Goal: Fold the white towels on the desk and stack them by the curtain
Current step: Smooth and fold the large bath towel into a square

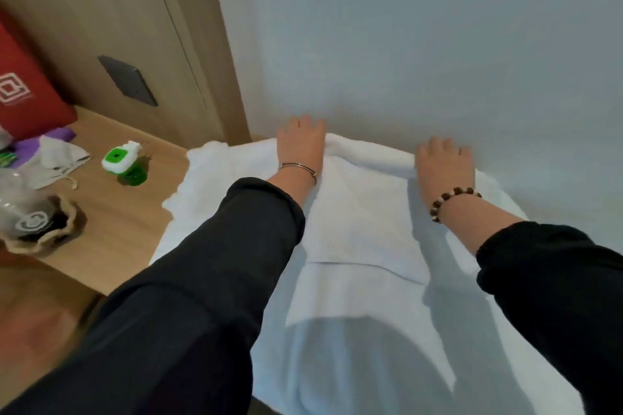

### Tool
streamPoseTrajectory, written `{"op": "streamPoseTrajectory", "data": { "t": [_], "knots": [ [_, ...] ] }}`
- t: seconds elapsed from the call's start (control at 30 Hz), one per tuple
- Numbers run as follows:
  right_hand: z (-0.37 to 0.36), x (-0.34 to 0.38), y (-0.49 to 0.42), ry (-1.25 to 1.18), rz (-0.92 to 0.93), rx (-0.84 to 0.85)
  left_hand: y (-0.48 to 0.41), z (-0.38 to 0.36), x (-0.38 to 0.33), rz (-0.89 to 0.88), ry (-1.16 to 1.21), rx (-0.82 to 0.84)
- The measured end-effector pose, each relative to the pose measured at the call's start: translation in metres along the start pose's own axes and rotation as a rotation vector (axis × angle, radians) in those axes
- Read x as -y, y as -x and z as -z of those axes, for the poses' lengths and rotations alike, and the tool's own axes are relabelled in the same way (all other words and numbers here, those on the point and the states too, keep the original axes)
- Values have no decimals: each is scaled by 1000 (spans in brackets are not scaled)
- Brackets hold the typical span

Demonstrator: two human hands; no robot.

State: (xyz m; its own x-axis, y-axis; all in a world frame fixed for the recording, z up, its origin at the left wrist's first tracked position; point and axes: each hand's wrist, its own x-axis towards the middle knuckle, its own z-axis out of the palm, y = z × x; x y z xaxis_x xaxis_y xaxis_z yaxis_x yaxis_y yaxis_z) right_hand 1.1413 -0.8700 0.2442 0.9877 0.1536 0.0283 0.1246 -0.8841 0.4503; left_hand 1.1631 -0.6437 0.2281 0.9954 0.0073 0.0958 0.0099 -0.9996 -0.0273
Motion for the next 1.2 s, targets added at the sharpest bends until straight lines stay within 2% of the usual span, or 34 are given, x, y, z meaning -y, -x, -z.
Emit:
{"op": "streamPoseTrajectory", "data": {
  "t": [0.07, 0.17, 0.23, 0.3, 0.4, 0.5, 0.6, 0.67, 0.73, 0.8, 0.87, 0.97, 1.03, 1.2],
  "knots": [
    [-28, -1, 14, -98, 4, -36, 8, -20, -16, -65, 6, 63],
    [-68, 6, 50, -263, 179, 42, 50, -63, -41, -284, 81, 208],
    [-91, 10, 74, -237, 376, 149, 82, -90, -54, -455, 115, 327],
    [-105, 9, 90, -170, 494, 261, 108, -113, -65, -522, 83, 468],
    [-116, -5, 94, -39, 366, 332, 118, -130, -72, -479, 37, 497],
    [-124, -40, 96, 183, 146, 539, 118, -130, -69, -488, 22, 462],
    [-134, -68, 113, 158, 28, 665, 121, -126, -73, -470, -25, 459],
    [-135, -70, 124, 48, -6, 622, 122, -121, -78, -459, -47, 440],
    [-131, -60, 135, -130, 10, 494, 125, -116, -79, -471, -46, 421],
    [-127, -40, 144, -366, 105, 404, 130, -113, -72, -498, -37, 395],
    [-122, -13, 149, -470, 189, 416, 137, -114, -58, -539, -23, 361],
    [-123, 17, 147, -431, 104, 364, 144, -112, -37, -608, -9, 331],
    [-125, 25, 143, -380, 34, 300, 143, -109, -20, -586, -93, 321],
    [-123, 23, 134, -298, 2, 256, 134, -93, 30, -245, -224, 424]
  ]
}}
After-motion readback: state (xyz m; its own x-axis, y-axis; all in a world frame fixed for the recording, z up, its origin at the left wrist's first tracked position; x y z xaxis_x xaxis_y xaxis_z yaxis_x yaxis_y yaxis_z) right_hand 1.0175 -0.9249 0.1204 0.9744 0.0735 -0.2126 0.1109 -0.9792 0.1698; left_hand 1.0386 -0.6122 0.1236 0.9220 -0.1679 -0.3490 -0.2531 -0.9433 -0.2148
